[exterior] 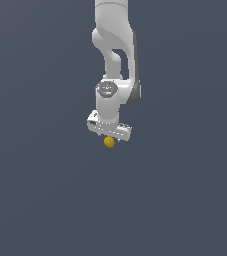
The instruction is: Pick up the object and move it to a goal position.
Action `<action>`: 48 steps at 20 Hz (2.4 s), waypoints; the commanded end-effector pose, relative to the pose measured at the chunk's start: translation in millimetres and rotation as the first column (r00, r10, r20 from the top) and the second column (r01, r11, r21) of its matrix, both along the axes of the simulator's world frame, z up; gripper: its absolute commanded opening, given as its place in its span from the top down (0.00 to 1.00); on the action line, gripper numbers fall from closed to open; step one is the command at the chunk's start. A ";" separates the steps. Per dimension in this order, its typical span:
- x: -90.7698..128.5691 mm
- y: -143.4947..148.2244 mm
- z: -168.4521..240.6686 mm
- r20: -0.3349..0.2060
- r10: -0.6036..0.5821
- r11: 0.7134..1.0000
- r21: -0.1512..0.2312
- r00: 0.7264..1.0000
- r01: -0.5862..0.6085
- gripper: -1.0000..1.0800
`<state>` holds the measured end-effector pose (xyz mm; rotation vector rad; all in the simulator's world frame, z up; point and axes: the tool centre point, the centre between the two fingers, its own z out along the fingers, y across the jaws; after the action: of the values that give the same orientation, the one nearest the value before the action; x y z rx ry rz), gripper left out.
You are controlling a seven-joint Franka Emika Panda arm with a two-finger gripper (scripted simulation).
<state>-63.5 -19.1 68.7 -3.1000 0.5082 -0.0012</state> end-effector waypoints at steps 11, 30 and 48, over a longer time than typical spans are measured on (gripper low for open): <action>-1.2 -0.2 -40.4 -0.001 -0.004 1.000 0.000 1.000 0.004 0.04; -6.6 17.5 -26.5 0.000 -0.003 1.000 0.000 1.000 0.003 1.00; -51.8 168.0 90.0 0.000 -0.004 1.000 -0.002 1.000 0.004 1.00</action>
<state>-110.7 134.3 146.7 -3.1010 0.5127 -0.0008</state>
